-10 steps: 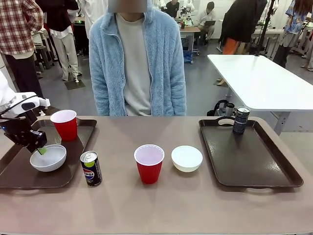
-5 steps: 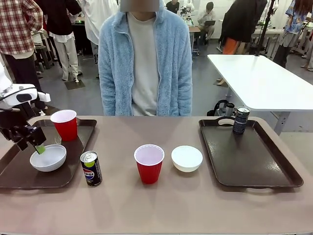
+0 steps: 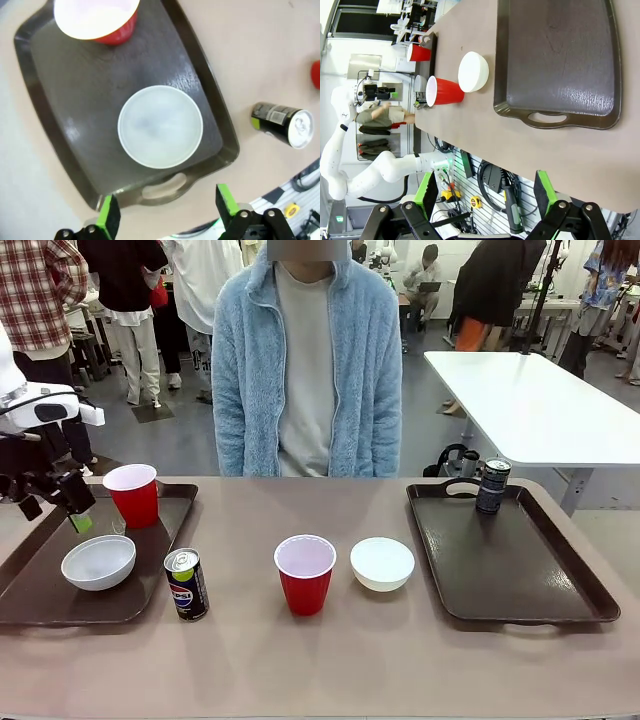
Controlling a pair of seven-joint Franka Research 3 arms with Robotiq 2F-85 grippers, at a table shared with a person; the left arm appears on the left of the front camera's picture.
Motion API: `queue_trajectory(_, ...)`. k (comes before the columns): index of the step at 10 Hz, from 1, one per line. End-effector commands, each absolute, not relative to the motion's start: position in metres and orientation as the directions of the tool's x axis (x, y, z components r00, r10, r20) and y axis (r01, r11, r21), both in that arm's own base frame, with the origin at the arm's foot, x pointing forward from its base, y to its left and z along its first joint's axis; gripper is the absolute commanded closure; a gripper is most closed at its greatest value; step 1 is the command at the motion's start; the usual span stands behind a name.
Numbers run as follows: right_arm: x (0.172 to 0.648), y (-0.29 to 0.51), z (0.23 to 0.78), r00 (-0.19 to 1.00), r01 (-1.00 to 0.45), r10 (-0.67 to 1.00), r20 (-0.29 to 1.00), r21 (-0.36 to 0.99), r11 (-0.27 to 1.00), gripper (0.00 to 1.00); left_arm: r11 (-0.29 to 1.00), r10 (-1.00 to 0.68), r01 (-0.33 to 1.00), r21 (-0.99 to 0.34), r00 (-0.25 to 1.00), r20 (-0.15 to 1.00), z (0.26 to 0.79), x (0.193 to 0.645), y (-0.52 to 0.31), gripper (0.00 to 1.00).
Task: Prepare tableware on both trays.
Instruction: Pick up a Picnic Bowl from the table and place it on a Handle tray.
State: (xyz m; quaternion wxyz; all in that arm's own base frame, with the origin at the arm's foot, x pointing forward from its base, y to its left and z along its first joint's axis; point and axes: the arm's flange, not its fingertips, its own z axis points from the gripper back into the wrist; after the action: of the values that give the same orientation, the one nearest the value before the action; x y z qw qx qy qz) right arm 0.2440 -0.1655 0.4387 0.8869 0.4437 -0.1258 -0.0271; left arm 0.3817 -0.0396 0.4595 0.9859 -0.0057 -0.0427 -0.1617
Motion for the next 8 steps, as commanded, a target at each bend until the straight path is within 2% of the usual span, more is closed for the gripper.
queue_trajectory(1, 0.247, -0.165, 0.44, 0.964, -0.062, -0.177, 0.2, 0.812, 0.581, 0.0, 0.944, -0.328, 0.33, -0.014, 0.941, 0.085, 0.454, 0.38, -0.037, 0.0)
queue_trajectory(4, 0.247, -0.165, 0.44, 0.964, -0.062, -0.177, 0.2, 0.812, 0.581, 0.0, 0.948, -0.317, 0.318, -0.001, 0.945, 0.082, 0.457, 0.381, -0.038, 0.0)
queue_trajectory(6, 0.258, -0.155, 0.453, 0.972, -0.042, -0.155, 0.177, 0.779, 0.626, 0.0, 0.887, -0.3, 0.315, -0.337, 0.949, 0.097, 0.495, 0.412, -0.003, 0.0)
queue_trajectory(8, 0.288, -0.126, 0.465, 0.981, 0.013, -0.149, 0.125, 0.72, 0.694, 0.0, 0.783, -0.29, 0.297, -0.546, 0.952, 0.101, 0.516, 0.431, 0.049, 0.0)
